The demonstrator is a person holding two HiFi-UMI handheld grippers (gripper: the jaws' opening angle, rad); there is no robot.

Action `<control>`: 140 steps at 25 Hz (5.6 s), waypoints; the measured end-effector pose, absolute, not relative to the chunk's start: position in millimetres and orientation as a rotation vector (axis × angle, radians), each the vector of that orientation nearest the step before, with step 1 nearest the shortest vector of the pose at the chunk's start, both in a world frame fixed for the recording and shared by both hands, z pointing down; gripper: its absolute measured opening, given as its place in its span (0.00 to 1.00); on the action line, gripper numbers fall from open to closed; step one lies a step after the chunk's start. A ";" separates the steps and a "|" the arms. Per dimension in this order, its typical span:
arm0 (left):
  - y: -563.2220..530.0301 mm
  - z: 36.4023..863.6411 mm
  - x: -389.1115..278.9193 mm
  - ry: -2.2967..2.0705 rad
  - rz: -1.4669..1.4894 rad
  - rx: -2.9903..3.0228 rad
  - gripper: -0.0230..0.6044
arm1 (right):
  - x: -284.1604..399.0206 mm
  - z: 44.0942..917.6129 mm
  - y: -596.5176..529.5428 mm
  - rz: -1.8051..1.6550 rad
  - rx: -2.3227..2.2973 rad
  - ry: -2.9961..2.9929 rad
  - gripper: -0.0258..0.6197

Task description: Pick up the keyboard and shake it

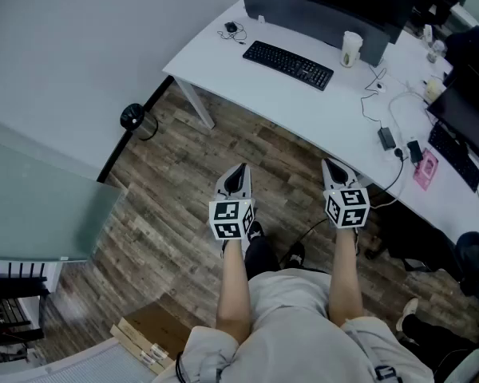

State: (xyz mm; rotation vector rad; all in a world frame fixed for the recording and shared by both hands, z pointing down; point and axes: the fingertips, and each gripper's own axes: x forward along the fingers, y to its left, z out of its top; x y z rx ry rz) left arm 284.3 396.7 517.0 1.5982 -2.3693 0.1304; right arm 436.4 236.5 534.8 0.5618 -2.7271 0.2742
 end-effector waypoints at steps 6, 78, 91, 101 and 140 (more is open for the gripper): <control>380.4 509.9 240.4 -2.327 0.119 1.644 0.06 | 399.0 536.8 232.3 0.256 0.584 -2.683 0.10; -68.1 596.9 -194.1 -1.829 0.335 2.009 0.06 | 97.6 608.9 -150.5 0.697 0.975 -2.596 0.10; -121.4 695.4 -231.0 -1.375 0.506 1.974 0.06 | 179.0 677.2 -176.0 0.797 1.018 -2.314 0.10; -154.8 720.1 -248.3 -1.242 0.404 1.865 0.07 | 204.6 718.9 -206.2 1.019 1.053 -2.167 0.10; -177.5 766.2 -232.4 -1.156 0.303 1.639 0.49 | 159.9 778.3 -247.5 1.288 0.901 -2.170 0.44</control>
